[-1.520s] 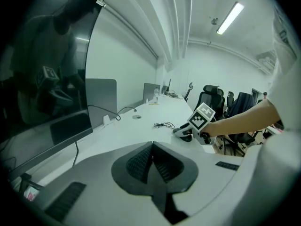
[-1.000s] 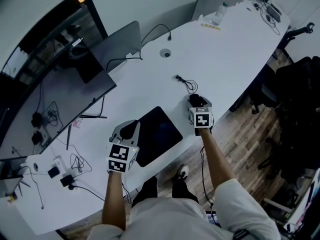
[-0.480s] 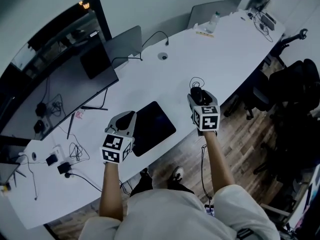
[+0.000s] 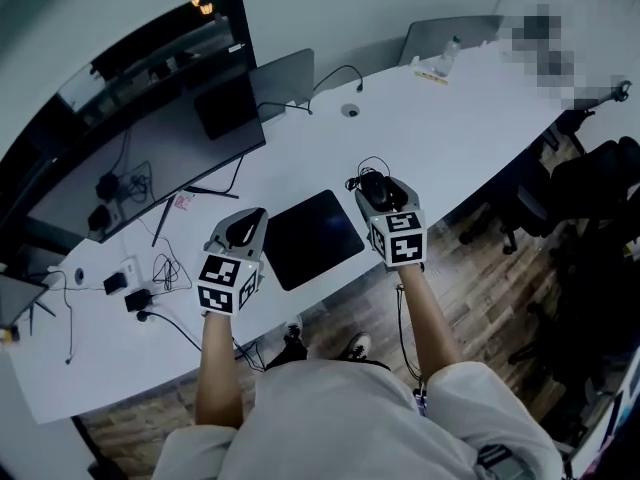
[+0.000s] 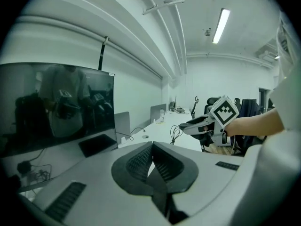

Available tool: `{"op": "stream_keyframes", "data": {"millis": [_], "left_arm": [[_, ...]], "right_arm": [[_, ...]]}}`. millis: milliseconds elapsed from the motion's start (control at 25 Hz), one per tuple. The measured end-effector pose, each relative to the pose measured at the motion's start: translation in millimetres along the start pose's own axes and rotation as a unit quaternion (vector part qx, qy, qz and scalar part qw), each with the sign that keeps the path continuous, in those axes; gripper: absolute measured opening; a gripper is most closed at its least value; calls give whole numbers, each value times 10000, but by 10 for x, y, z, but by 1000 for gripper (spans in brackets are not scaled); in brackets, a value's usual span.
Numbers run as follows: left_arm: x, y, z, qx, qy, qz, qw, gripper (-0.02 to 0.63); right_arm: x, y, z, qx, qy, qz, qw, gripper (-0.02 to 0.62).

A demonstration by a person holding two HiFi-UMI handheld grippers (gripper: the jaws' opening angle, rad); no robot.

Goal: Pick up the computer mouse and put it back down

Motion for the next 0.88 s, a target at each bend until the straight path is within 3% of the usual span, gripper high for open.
{"op": "stream_keyframes", "data": {"millis": [200,480,640,880], "left_arm": [[-161,41,216,124,87,87,9998,12],[-477,167,312,132,213,225,9994,12],[-646,289,307,118,295,327,9990,12],[-836,409,83,-196,439,306,9984,12]], "right_arm": [[26,619,-171,599,100,457,9971,287],[-233,1217,-562,1034,369,404,9931,287],[-534,1323,-787,1008,686,277,9922,287],[-1046,1191,-979,616,1159,32,9913,287]]}}
Point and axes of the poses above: the fingertips, and each gripper's own axes: z backward along the fingers, y to its left, x out of its top, the point moved 5 cm from there along z, backward along the fingers, and after that the axes turned 7 degrees about y, right-handed, at the moved point
